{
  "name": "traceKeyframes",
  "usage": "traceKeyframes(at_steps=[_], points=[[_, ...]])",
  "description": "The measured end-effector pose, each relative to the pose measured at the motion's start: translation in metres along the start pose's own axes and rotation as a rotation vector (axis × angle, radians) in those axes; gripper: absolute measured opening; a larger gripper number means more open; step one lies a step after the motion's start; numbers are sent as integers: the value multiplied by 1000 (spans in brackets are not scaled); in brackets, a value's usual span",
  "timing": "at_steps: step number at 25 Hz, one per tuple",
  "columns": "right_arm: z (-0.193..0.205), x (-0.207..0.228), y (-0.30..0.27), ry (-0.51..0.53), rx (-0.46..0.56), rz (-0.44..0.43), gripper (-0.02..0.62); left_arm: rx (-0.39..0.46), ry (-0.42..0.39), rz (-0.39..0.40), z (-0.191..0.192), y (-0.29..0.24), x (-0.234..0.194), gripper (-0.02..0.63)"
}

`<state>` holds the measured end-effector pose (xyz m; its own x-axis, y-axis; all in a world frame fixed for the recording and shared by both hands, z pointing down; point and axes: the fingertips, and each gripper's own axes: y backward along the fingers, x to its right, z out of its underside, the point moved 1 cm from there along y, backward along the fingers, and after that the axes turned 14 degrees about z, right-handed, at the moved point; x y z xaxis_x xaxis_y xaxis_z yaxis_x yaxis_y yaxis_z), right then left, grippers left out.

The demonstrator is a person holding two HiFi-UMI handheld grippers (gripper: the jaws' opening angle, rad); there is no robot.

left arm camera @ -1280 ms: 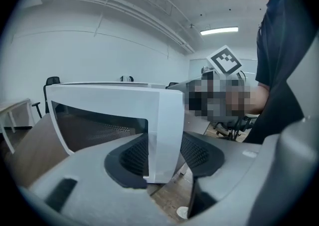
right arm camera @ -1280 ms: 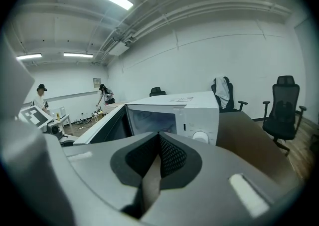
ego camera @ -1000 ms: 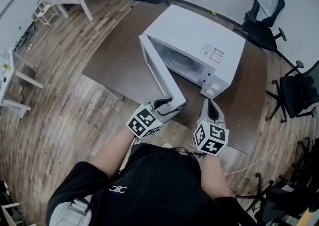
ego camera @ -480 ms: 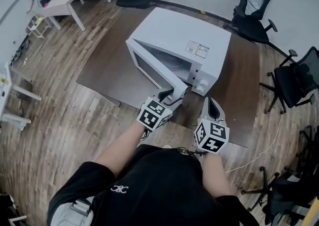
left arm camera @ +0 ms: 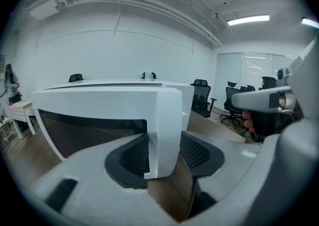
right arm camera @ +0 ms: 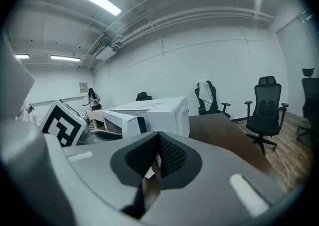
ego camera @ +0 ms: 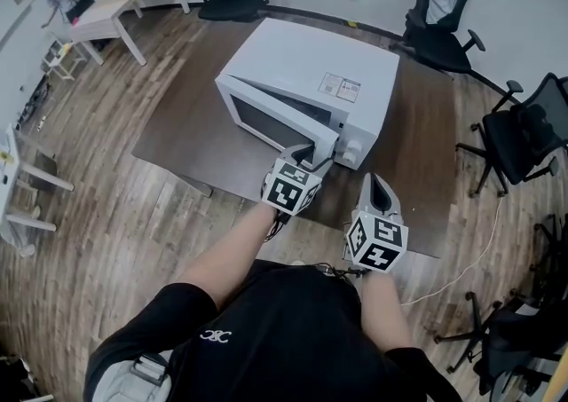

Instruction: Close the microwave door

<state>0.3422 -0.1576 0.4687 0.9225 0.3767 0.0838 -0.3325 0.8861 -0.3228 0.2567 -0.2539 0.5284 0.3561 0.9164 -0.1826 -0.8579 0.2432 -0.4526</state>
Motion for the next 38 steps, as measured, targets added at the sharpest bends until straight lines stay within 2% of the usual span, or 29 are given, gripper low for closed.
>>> traceKeyframes(at_steps=[19,31,34,36,38], points=[[-5,12,-11,-3,0,8,8,11,15,-30,-25,-35,-20,199],[-7,2,-21,-4,-1,-15,8,13,26,-24,-30,-42,-26,204],[-10,-7,-21,-3,5,-31,8,7,0,-34,-30,-39,-23,204],[-13,-14,-22,0,8,-43,8,23,-40,-67,-30,-31,-20,176],[-14,-21,-25,3,8,-55,8,64,-58,-116,-32,-16,-19,2]])
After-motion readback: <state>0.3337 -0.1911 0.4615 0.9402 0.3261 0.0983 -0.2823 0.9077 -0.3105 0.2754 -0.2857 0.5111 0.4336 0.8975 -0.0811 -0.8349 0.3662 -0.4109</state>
